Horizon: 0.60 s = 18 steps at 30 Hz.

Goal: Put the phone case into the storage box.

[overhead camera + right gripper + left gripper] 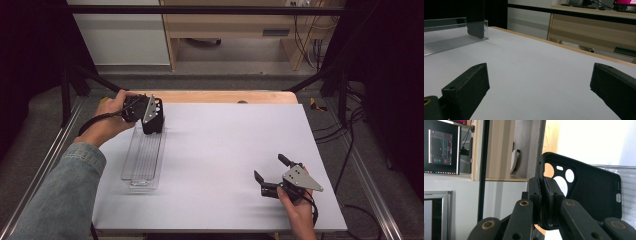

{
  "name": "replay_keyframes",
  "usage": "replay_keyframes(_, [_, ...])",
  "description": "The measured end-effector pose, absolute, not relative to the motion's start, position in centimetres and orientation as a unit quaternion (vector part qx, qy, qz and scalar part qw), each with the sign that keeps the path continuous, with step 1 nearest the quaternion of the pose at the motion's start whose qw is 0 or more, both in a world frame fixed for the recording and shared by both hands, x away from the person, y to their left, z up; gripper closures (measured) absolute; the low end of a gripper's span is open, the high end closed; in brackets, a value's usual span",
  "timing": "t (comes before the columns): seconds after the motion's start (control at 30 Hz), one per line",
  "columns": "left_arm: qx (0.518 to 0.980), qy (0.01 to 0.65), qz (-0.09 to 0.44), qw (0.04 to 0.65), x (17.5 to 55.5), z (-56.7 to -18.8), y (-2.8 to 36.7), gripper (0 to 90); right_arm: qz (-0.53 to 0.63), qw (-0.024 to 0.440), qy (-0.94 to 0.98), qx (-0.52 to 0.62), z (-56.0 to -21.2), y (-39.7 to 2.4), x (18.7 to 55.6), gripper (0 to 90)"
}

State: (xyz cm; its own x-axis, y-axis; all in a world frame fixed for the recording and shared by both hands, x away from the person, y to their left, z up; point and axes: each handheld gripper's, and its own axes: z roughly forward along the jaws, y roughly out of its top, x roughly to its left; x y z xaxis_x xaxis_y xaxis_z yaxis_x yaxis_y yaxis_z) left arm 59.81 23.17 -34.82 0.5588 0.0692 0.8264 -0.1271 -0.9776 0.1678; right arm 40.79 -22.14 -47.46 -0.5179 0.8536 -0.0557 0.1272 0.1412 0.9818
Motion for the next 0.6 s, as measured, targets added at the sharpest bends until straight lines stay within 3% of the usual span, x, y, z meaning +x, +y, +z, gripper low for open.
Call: replay_keyframes(0.6, [0.87,-0.035,0.482,0.093,60.78,-35.16,22.97,82.8,0.546,0.332,0.678,0.363,-47.5,-22.16,40.82,2.5])
